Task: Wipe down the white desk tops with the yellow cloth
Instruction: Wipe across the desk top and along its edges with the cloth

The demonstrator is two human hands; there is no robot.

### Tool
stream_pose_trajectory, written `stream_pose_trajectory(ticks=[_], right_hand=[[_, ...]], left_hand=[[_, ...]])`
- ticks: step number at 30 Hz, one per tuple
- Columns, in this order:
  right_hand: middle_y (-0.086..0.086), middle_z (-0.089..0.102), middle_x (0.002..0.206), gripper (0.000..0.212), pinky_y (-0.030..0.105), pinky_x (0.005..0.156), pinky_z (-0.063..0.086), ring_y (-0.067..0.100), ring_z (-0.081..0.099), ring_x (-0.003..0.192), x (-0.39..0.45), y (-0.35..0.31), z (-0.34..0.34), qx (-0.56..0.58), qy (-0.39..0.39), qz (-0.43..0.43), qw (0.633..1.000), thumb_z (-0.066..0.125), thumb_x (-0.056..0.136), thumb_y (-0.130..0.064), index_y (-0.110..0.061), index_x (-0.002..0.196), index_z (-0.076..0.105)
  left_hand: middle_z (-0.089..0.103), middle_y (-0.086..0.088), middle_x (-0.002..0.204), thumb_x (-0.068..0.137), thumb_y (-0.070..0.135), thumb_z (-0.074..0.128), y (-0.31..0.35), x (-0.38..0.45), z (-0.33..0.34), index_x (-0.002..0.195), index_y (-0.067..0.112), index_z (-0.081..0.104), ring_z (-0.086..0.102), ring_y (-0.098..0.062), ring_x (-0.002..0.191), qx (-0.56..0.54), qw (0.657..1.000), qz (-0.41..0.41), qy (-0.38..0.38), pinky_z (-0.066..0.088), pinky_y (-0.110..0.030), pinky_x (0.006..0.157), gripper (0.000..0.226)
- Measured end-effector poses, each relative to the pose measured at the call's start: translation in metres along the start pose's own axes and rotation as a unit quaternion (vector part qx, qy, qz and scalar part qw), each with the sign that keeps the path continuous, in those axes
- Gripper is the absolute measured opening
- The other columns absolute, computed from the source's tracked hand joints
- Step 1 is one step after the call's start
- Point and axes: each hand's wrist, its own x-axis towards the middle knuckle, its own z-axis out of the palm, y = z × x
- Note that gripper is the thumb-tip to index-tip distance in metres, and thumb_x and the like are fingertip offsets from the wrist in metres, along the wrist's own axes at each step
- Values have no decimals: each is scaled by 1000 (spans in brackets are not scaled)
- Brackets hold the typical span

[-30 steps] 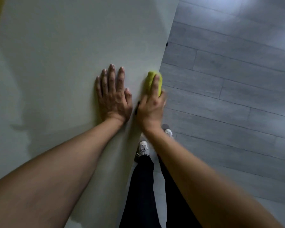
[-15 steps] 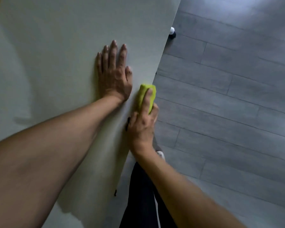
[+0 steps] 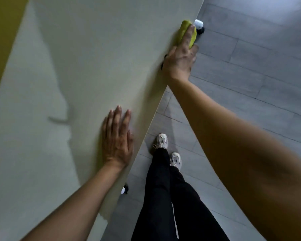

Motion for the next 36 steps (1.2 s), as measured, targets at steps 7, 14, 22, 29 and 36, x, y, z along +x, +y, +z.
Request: stream_pose_trajectory(ticks=[7, 14, 22, 29, 36], right_hand=[[20, 30, 148, 79, 48, 101, 41, 40, 40, 127, -155, 53, 23, 26, -33, -43, 998, 42, 97, -12, -29, 163, 2], [9, 16, 153, 90, 53, 106, 43, 38, 30, 136, -246, 87, 30, 22, -123, -26, 992, 44, 99, -20, -42, 155, -23], [20, 31, 148, 74, 54, 108, 39, 41, 36, 133, -84, 26, 27, 29, 10, -13, 999, 39, 100, -17, -28, 163, 1], [21, 31, 150, 73, 53, 117, 29, 40, 34, 137, -104, 39, 37, 45, 22, -34, 998, 40, 100, -16, -26, 163, 6], [15, 30, 148, 78, 48, 110, 41, 35, 41, 129, -324, 119, 53, 84, -67, -76, 991, 37, 94, -24, -31, 162, -1]], left_hand=[[26, -14, 171, 105, 35, 34, -38, -2, -5, 162, 20, 38, 24, -35, 158, 36, 999, 6, 9, 16, -51, 129, 59], [28, -14, 170, 106, 38, 31, -36, 1, -1, 161, 20, 39, 26, -35, 157, 44, 999, 6, 27, 17, -50, 129, 59], [27, -11, 171, 105, 36, 33, -42, 6, 1, 162, 23, 37, 26, -33, 157, 43, 998, 16, 36, 17, -51, 129, 59], [28, -11, 170, 105, 35, 33, -45, 4, 7, 162, 24, 37, 26, -33, 157, 48, 997, 16, 56, 19, -52, 128, 58], [33, -13, 168, 107, 36, 33, -46, 3, 10, 161, 23, 40, 32, -35, 155, 49, 996, 27, 72, 19, -49, 128, 56]])
